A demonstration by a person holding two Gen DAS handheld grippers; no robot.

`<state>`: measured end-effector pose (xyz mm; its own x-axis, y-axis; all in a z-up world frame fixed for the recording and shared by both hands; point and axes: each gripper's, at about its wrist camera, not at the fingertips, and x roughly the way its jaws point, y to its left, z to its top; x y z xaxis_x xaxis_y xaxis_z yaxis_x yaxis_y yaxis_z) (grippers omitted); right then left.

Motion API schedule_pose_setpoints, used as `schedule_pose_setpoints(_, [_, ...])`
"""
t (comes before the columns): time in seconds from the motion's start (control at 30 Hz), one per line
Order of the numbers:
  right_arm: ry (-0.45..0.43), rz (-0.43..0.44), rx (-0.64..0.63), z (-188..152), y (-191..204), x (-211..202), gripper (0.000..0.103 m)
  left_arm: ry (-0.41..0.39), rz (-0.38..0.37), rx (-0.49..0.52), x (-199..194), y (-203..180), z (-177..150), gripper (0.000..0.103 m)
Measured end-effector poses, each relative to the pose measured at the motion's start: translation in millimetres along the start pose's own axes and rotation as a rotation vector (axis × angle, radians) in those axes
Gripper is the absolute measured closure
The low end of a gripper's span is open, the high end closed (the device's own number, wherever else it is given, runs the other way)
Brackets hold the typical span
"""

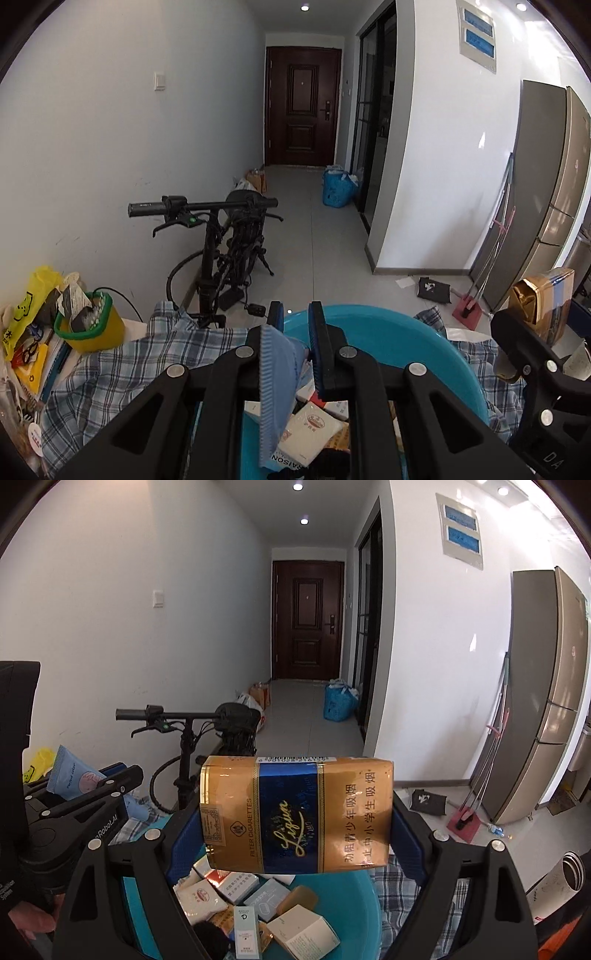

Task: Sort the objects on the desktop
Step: 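Carry both held items over the turquoise basin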

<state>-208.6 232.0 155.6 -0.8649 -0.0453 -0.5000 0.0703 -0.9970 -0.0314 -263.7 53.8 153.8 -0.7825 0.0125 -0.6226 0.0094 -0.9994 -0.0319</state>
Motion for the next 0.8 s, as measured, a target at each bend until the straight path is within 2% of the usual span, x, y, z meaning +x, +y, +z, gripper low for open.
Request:
schedule_pose_setpoints(0.03, [0.061, 0.007, -0.004, 0.4, -0.1, 7.2, 0.017, 0.054, 0.034, 0.009, 4.8, -1.0, 1.0, 0.088])
schedule_pose_setpoints(0.13, [0.276, 0.016, 0.002, -0.2, -2.5, 31.2, 0.018, 0.268, -0.008, -0.004, 19.6, 0.4, -1.8, 0.088])
schedule_pose_setpoints(0.2, [0.374, 0.066, 0.018, 2.9, -5.5, 40.1, 0.018, 0.34, -0.027, -0.012, 22.1, -0.2, 0.6, 0.088])
schedule_pose_setpoints(0.37, [0.456, 0.102, -0.019, 13.5, -1.6, 38.0, 0.018, 0.374, -0.011, -0.004, 10.1, -1.8, 11.9, 0.088])
schedule_pose_setpoints(0.53, [0.439, 0.123, -0.006, 15.4, -0.9, 26.6, 0.018, 0.346, -0.024, -0.013, -4.5, -1.2, 21.7, 0.088])
schedule_pose_setpoints(0.8, [0.484, 0.131, 0.016, -4.0, 0.2, 44.8, 0.018, 0.405, -0.034, 0.001, 17.9, -6.4, -2.7, 0.088])
